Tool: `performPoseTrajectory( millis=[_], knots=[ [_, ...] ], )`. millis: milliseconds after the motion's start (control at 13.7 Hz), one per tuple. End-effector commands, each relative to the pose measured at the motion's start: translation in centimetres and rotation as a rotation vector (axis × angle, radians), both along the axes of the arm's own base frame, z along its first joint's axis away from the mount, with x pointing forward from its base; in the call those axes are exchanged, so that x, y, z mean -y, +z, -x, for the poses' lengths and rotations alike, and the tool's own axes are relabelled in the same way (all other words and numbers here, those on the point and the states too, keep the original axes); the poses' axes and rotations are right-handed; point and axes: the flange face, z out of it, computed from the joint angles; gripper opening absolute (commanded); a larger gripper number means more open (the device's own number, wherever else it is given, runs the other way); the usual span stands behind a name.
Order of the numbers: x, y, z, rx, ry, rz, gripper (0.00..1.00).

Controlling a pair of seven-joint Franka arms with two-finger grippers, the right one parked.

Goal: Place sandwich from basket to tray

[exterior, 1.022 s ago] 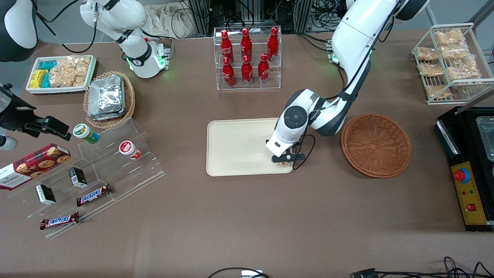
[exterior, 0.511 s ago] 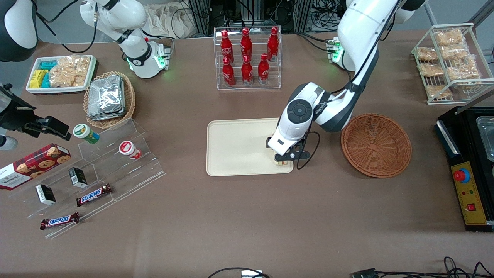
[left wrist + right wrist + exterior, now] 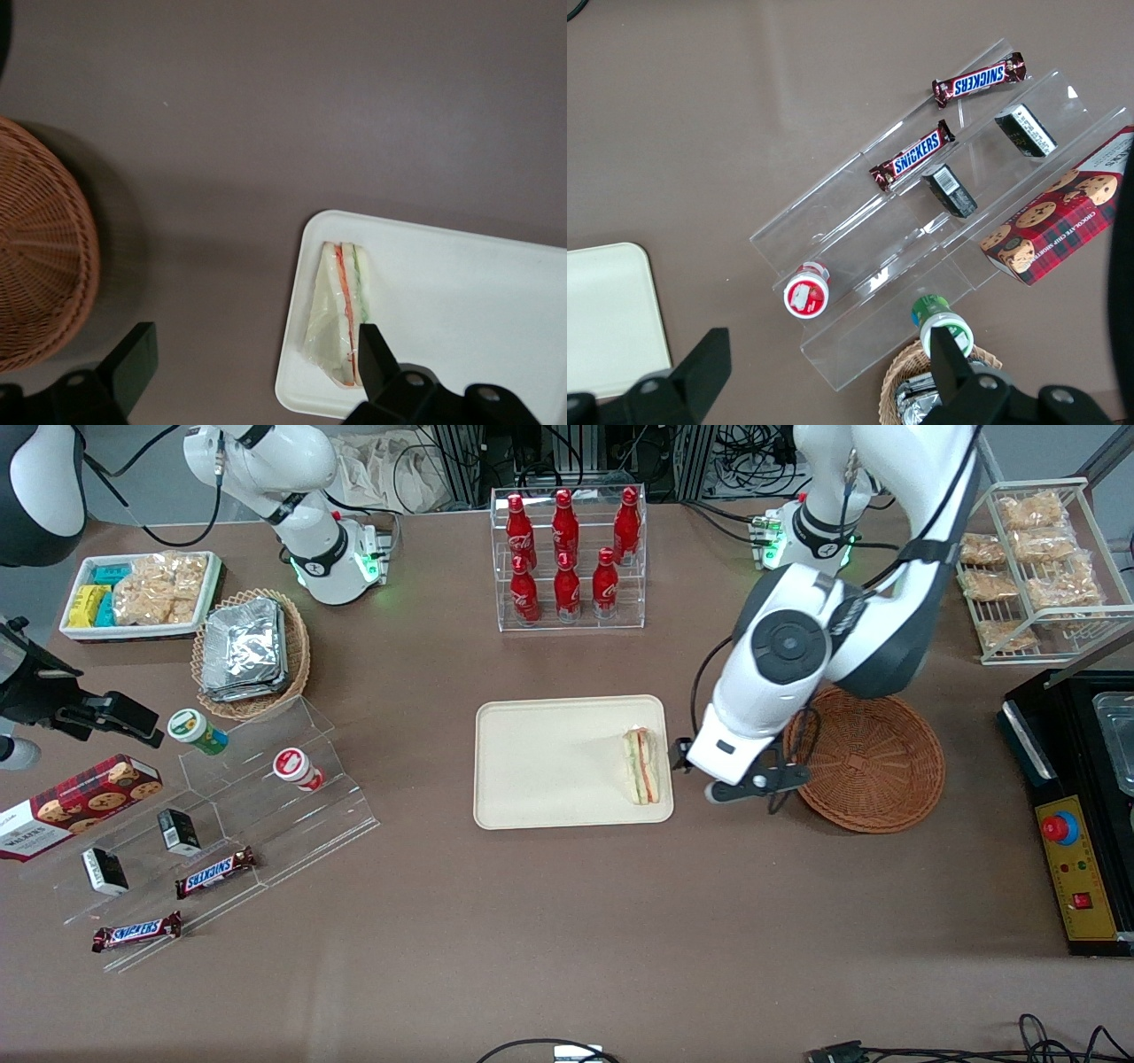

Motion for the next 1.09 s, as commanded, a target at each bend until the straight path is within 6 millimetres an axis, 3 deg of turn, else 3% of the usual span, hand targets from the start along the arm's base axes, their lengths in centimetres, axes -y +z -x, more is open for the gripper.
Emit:
performPoseTrajectory(
  millis=[0,146,365,657,876,1022],
  knots=[
    [-4.1,3.6,-2.6,0.009,-0.029,-0.002,1.0],
    [-9.7,6.7,-4.2,0.008,-0.08,-0.004,1.0],
    [-18.7,11.3,-4.3,0.043,-0.006,-0.017,1.0],
    [-27.1,15.2,-0.7,0.029,0.013,-0.035,1.0],
    [-30.1,14.4,2.9,0.052,0.04,-0.017,1.0],
    [-30.3,13.9,2.8,0.049,0.023,-0.008,1.0]
  ],
)
